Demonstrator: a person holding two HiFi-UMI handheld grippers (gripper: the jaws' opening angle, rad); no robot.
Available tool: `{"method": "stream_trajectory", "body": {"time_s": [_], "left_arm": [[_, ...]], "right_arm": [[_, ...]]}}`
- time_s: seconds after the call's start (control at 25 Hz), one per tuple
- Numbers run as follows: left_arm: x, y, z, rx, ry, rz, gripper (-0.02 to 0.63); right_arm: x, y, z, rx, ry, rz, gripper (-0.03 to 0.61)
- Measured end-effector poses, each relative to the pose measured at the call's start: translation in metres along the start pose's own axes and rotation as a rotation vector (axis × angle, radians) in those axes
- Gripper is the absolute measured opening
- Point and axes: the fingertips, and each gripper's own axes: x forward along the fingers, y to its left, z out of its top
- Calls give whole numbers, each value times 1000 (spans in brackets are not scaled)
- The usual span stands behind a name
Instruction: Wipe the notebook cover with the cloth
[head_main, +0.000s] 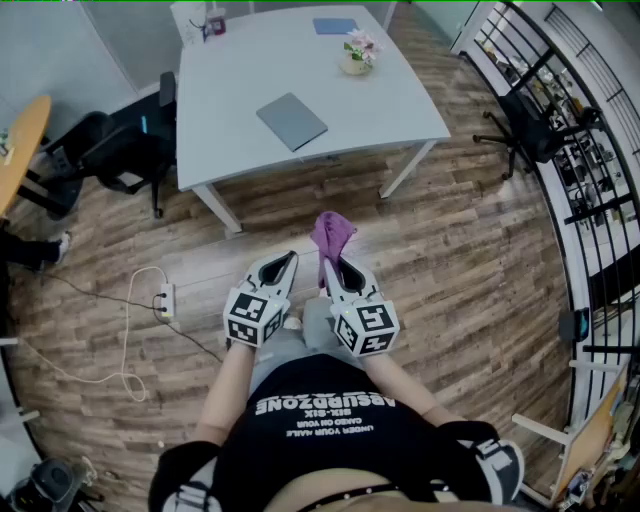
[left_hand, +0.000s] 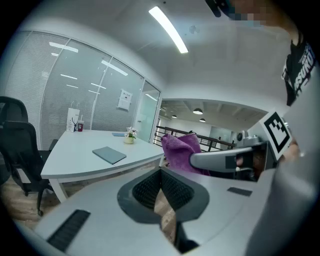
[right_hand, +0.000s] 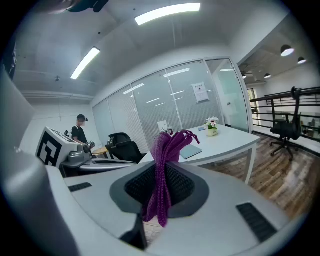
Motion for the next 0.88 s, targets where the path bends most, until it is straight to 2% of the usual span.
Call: {"method": "stream_trajectory", "body": {"time_s": [0.28, 0.52, 0.88], "left_arm": [[17, 31, 11, -12, 0, 4, 14], [51, 84, 27, -30, 2, 55, 14], [119, 164, 77, -53, -19, 154, 14]], "right_arm": [[39, -9, 8, 5, 18, -1, 66], [103, -27, 26, -7, 24, 47, 66], [209, -77, 75, -40, 63, 133, 66]]}}
